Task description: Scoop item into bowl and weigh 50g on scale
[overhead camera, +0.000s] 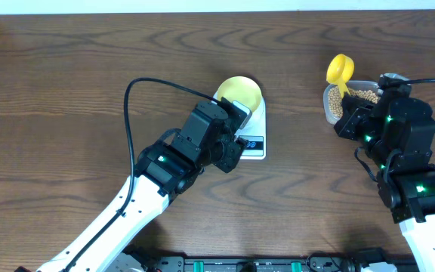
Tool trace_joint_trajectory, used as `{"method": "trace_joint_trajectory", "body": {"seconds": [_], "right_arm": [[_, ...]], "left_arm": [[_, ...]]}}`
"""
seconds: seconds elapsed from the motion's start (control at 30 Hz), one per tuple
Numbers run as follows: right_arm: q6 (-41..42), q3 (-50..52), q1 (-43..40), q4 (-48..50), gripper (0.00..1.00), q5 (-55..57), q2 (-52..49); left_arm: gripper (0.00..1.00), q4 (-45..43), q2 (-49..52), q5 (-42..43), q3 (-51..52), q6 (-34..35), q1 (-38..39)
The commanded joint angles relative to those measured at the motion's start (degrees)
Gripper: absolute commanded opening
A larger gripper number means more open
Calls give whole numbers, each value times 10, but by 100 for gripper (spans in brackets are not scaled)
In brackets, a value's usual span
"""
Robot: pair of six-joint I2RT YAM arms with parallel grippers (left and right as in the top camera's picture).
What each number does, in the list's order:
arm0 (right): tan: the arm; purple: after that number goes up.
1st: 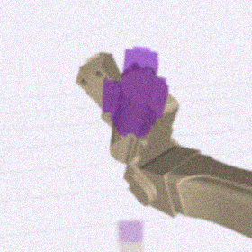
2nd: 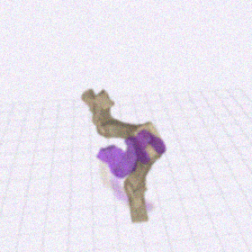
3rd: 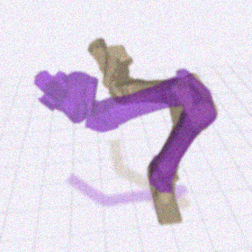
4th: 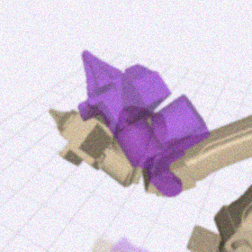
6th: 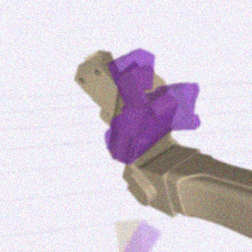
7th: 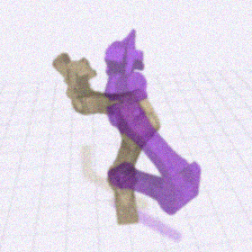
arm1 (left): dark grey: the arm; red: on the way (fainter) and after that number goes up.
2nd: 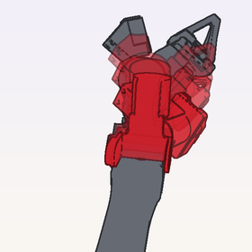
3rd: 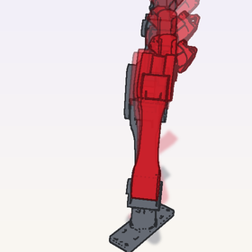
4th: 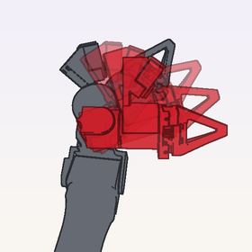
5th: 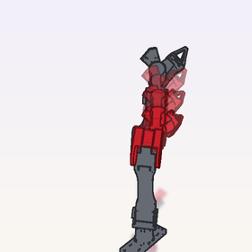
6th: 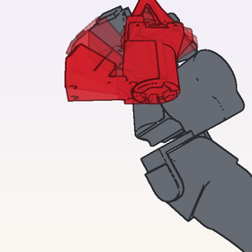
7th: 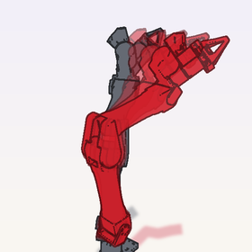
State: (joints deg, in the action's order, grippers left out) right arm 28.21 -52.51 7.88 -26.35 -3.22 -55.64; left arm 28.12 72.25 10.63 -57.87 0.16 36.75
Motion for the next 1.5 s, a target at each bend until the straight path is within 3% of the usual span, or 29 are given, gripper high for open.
{"method": "trace_joint_trajectory", "body": {"seconds": [0.0, 0.13, 0.27, 0.33, 0.63, 0.67, 1.2, 1.47], "right_arm": [[0, -10, -2, 0, 1, -3, 1], [0, -10, -2, 0, 1, -3, 1], [0, -10, -2, 0, 1, -3, 1], [0, -10, -2, 0, 1, -3, 1], [0, -10, -2, -12, 1, -3, 1], [0, -10, -2, -13, 1, -3, 1], [-2, -10, -2, -12, 1, 1, 1], [-137, -10, -2, 33, 1, 17, 1]], "left_arm": [[56, -1, 4, -44, 0, 9, -5], [68, 0, 4, -129, 0, 118, -35], [75, 6, 4, -126, 0, 177, -85], [79, 10, 4, -126, 0, 193, -103], [82, 12, 4, -126, 0, 195, -116], [99, 13, 4, -126, 0, 195, -116], [99, 16, 4, -127, 0, 194, -116], [99, 18, 4, -127, 0, 194, -116]]}}
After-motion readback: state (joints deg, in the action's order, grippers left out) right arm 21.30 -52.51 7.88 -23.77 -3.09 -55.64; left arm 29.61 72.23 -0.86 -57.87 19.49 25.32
